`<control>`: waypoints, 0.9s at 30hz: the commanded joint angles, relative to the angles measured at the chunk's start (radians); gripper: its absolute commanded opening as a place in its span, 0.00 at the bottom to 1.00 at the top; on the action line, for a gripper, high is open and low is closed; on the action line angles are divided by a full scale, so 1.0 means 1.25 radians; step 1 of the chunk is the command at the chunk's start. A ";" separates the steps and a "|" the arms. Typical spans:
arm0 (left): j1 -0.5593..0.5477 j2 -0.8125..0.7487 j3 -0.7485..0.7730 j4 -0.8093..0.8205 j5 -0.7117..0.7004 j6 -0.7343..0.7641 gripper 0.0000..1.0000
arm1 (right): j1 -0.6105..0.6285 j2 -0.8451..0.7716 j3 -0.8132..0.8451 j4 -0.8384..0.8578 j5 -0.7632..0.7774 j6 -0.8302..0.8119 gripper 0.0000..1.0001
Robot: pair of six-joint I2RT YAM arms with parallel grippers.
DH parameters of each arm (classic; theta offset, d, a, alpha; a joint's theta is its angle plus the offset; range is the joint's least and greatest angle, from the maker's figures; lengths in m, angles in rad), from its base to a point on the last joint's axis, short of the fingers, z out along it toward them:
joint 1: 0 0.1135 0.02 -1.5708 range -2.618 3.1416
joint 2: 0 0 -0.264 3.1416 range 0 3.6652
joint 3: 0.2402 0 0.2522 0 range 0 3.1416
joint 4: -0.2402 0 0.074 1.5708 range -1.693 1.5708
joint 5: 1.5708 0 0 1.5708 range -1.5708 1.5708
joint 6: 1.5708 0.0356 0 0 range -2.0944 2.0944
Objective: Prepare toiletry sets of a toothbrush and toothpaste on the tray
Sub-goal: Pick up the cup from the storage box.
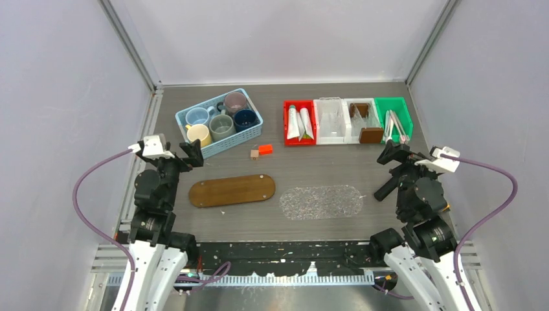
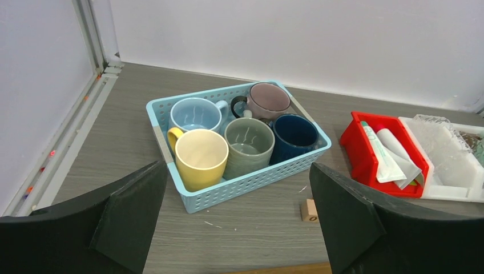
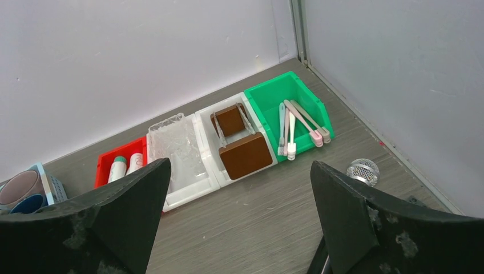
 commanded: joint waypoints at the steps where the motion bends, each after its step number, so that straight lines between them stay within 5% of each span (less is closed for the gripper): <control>1: -0.002 0.021 0.040 0.004 -0.026 0.024 1.00 | 0.003 -0.037 0.015 0.023 -0.001 0.009 1.00; 13: -0.002 0.231 0.212 -0.128 -0.028 0.028 1.00 | 0.060 -0.046 -0.005 0.042 -0.019 0.034 1.00; 27: -0.003 0.785 0.635 -0.371 0.058 -0.048 1.00 | 0.098 -0.063 -0.016 0.053 -0.039 0.020 1.00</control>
